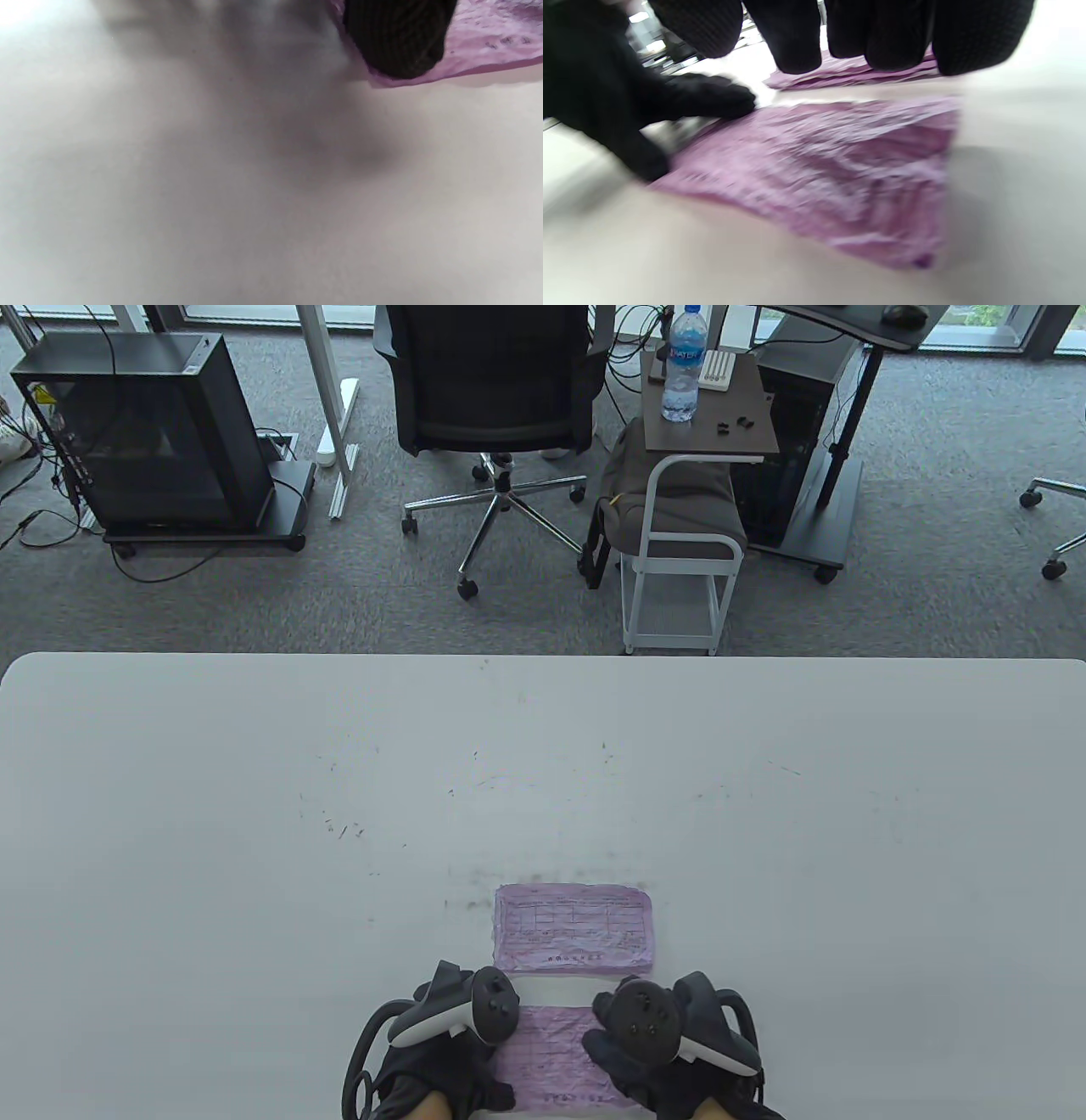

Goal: Flatten crumpled invoices and stack

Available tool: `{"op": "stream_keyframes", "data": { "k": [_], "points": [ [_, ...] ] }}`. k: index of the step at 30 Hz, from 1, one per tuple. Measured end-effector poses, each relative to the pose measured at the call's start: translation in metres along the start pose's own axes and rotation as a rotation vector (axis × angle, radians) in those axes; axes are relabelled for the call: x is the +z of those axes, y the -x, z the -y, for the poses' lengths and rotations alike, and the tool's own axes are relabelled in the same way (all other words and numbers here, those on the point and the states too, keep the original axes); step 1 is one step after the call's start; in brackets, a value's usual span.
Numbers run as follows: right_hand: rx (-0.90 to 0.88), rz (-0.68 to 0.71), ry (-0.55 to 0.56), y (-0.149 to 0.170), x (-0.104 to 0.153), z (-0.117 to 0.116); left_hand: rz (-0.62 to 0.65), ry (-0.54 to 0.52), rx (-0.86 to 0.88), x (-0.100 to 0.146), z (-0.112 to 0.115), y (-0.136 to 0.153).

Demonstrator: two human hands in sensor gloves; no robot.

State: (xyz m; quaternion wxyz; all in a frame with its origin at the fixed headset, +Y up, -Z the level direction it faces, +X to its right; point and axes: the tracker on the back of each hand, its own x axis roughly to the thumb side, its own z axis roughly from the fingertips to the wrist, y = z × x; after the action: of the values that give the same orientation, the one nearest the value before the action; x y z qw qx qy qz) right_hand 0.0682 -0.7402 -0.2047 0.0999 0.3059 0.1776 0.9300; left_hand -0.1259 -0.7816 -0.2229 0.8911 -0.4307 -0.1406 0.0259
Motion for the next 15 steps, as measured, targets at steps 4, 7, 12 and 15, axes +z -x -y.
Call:
{"op": "stream_keyframes", "data": {
  "k": [4, 7, 12, 15],
  "points": [
    [0.127, 0.216, -0.141, -0.037, -0.01, -0.019, 0.002, -0.001, -0.001, 0.0, 0.0, 0.0],
    [0.191, 0.241, -0.286, -0.046, -0.016, -0.033, 0.002, -0.001, -0.001, 0.0, 0.0, 0.001],
    [0.084, 0.111, -0.294, -0.033, -0.017, -0.027, -0.004, 0.003, -0.001, 0.0, 0.0, 0.0],
    [0.086, 0.022, -0.276, -0.025, -0.016, -0.023, -0.005, 0.004, -0.001, 0.0, -0.001, 0.0]
  ]
}}
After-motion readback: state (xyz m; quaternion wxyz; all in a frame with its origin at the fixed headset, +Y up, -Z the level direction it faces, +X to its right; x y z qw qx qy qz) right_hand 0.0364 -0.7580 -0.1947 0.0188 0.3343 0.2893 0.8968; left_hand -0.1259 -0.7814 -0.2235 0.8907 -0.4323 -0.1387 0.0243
